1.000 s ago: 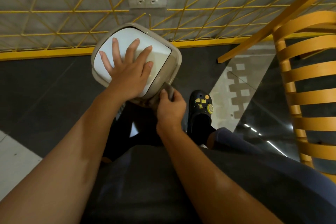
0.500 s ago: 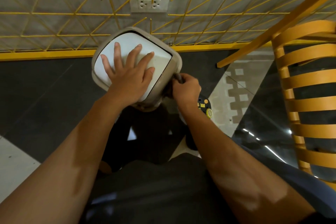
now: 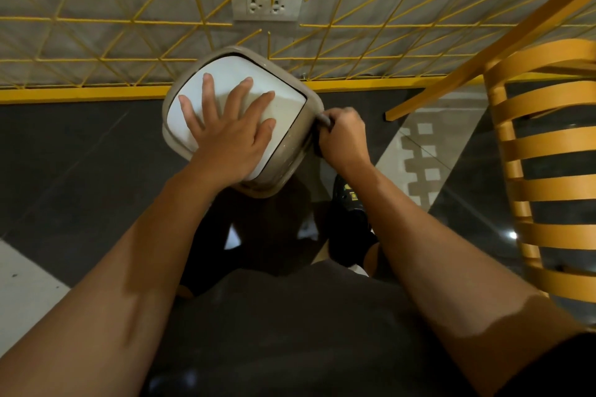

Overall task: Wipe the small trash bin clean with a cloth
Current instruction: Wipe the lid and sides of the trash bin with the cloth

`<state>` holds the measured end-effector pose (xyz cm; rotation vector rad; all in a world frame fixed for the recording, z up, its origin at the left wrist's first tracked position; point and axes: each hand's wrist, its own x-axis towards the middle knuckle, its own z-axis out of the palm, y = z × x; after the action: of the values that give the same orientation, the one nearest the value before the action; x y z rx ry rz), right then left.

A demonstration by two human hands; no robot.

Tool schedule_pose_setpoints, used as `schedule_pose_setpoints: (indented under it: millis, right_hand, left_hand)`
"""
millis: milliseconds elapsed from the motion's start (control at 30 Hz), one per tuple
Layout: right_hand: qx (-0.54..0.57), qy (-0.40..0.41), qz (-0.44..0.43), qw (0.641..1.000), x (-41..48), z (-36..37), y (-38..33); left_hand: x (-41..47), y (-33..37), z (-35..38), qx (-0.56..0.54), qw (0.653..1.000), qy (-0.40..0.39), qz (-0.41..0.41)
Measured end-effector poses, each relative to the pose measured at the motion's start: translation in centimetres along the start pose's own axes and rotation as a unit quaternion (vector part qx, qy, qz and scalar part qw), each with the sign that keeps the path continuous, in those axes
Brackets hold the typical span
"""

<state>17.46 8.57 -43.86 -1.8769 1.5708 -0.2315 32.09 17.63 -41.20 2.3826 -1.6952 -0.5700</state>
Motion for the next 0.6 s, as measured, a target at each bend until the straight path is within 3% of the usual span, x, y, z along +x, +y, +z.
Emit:
schedule_pose_setpoints:
  millis: [200, 267, 400, 600]
  right_hand:
    - [-0.027, -0.025, -0.08, 0.996, -3.5, 0.9, 0.9]
    - [-0.016, -0.033, -0.102, 0.994, -3.2, -0.3, 1.0]
    - [-0.022, 0.029, -0.101, 0.994, -0.4, -2.4, 1.1]
    - [-0.071, -0.005, -0.152, 0.986, 1.0, -1.1, 1.0]
  left_hand:
    - [0.0, 0.0, 0.0, -0.002, 1.0, 0.002, 0.003]
    - [0.0, -0.1, -0.1, -0.005, 1.0, 0.001, 0.002]
    - [0.1, -0.2, 0.1, -0.005, 1.0, 0.005, 0.002]
    - [0.2, -0.3, 0.2, -0.002, 1.0, 0.006, 0.001]
